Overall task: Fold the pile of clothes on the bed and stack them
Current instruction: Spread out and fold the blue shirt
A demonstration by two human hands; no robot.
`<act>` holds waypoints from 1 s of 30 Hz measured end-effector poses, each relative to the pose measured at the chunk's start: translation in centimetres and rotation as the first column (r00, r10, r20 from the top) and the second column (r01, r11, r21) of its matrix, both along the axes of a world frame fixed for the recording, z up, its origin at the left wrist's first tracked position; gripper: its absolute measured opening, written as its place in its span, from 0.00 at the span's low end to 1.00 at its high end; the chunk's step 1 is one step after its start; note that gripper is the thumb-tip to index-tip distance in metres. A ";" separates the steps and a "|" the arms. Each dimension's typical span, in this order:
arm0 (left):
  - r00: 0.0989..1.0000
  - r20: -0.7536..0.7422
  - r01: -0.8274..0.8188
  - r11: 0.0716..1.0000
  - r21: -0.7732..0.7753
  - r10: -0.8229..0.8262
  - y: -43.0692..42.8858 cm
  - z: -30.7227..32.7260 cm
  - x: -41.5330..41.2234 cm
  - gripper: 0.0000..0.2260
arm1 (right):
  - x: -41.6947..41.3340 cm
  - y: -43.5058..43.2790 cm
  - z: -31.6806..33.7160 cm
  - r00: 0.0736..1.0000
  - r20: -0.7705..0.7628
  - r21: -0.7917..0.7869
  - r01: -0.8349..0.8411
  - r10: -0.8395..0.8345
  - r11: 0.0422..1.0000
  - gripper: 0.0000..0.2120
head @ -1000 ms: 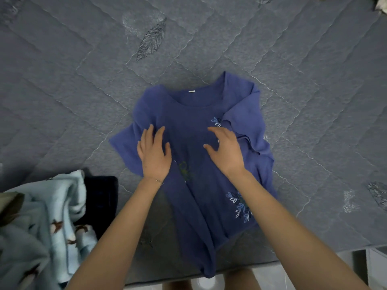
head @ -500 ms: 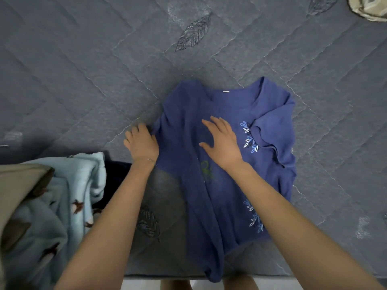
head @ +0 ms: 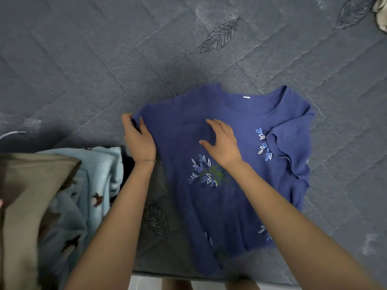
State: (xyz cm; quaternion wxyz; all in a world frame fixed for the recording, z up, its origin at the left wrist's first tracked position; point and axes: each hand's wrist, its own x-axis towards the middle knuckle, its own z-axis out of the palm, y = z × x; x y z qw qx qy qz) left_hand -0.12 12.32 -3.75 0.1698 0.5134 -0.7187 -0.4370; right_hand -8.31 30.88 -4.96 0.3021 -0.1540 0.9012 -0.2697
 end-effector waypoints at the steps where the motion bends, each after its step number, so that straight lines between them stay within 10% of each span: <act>1: 0.999 0.052 0.002 1.000 -0.017 -0.001 -0.4 -0.1 0.0 0.05 | 0.1 -0.1 -0.1 1.000 0.012 0.004 -0.001 0.001 1.000 0.31; 8: 0.964 0.237 0.110 0.993 0.048 -0.118 -0.8 -1.2 0.3 0.16 | 0.8 -0.3 -0.6 1.000 0.009 -0.011 0.024 -0.024 1.000 0.31; 13: 0.953 0.150 0.231 0.950 0.208 -0.265 0.1 -2.8 1.7 0.05 | 1.1 0.0 -1.0 0.999 -0.033 0.010 0.011 -0.011 1.000 0.32; 20: 0.939 0.084 0.338 0.939 -0.065 -0.332 1.1 -1.0 0.7 0.06 | 1.5 1.9 -1.1 0.993 -0.116 0.095 0.020 -0.008 0.995 0.32; 30: 0.667 0.108 0.743 0.668 -0.033 -0.737 8.2 -1.5 0.2 0.20 | 3.8 7.1 -0.7 0.985 -0.085 0.142 0.158 -0.147 0.977 0.32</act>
